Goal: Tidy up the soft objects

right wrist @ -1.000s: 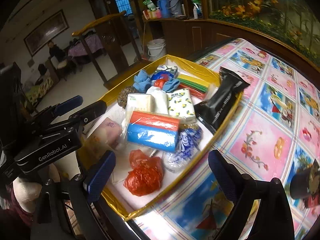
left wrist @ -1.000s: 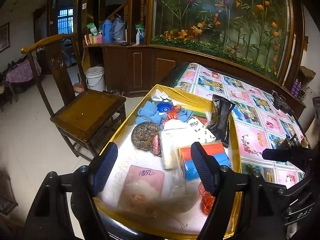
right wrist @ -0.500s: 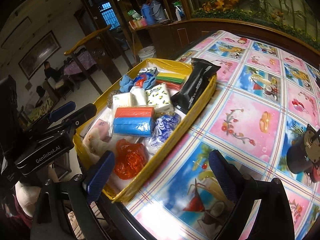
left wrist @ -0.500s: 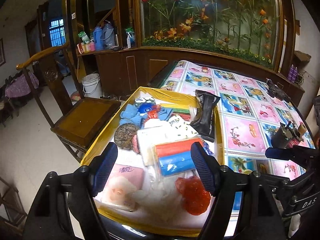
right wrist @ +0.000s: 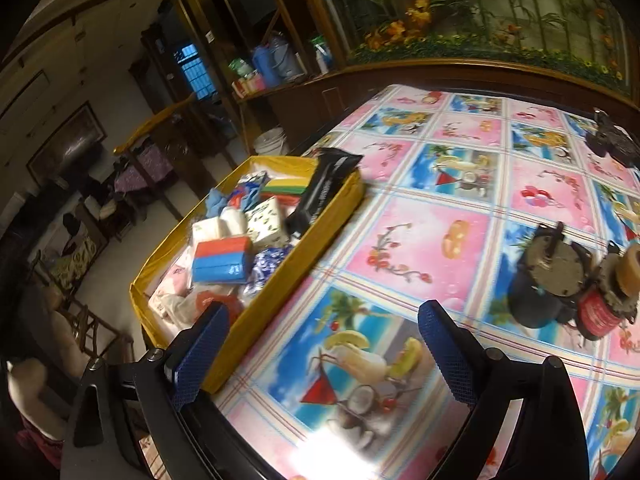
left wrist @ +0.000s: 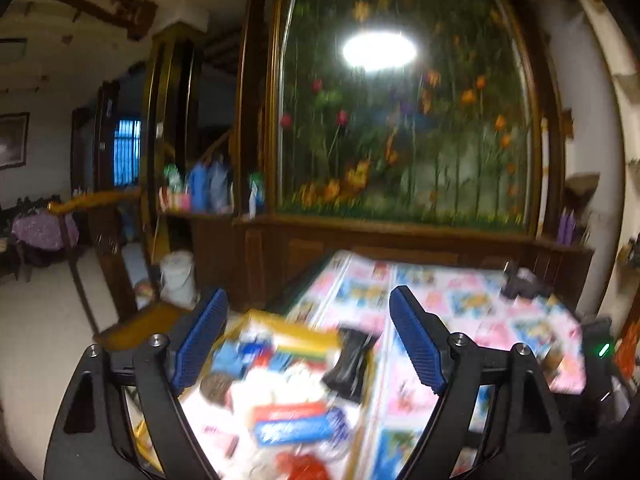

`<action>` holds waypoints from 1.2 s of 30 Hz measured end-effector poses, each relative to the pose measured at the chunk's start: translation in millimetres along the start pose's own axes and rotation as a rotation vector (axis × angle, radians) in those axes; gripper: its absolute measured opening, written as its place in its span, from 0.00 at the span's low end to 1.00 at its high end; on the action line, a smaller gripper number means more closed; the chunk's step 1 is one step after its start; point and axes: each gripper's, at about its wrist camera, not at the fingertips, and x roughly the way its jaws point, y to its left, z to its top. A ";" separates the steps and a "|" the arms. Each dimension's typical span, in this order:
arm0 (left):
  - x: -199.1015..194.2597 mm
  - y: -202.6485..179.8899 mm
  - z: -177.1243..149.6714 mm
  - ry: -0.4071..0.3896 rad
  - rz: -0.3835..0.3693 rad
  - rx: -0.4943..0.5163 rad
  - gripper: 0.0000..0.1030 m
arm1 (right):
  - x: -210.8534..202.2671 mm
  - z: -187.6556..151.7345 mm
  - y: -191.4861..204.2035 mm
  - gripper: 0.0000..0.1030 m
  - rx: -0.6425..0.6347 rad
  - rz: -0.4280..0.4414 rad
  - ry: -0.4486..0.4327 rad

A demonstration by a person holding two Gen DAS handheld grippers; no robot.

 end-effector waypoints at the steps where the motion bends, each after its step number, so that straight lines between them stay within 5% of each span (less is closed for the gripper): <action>1: -8.2 -3.7 8.9 -0.053 -0.006 0.002 0.85 | -3.8 -1.8 -4.9 0.94 0.008 -0.003 -0.005; 4: -23.3 -7.5 33.4 -0.157 -0.029 0.012 1.00 | -15.4 -7.6 -19.6 0.95 0.031 -0.013 -0.019; 6: -17.4 -5.5 40.3 -0.119 -0.019 0.040 1.00 | -23.3 -12.5 -28.2 0.95 0.040 -0.022 -0.031; 9: 14.5 2.3 32.9 0.039 0.048 0.103 1.00 | -30.7 -20.4 -39.3 0.95 0.048 -0.034 -0.046; 15: 126.4 49.7 -39.1 0.507 0.220 0.115 1.00 | -33.5 -32.0 -51.0 0.96 0.042 -0.042 -0.034; 20: 163.8 46.0 -103.5 0.671 0.350 0.331 1.00 | -36.3 -34.4 -50.0 0.96 0.041 -0.038 -0.039; 25: 135.2 26.0 -114.3 0.681 0.217 0.441 1.00 | -29.1 -33.3 -51.5 0.96 0.050 -0.045 -0.024; 27: 127.9 31.6 -103.2 0.669 0.180 0.390 1.00 | -23.8 -32.0 -50.6 0.96 0.058 -0.040 -0.013; 33: 151.4 56.7 -81.5 0.614 0.252 0.269 1.00 | -9.8 -28.7 -34.7 0.96 0.035 -0.034 0.014; 36: 182.3 55.4 -107.4 0.698 0.300 0.380 1.00 | -3.2 -27.9 -25.5 0.96 0.023 -0.037 0.027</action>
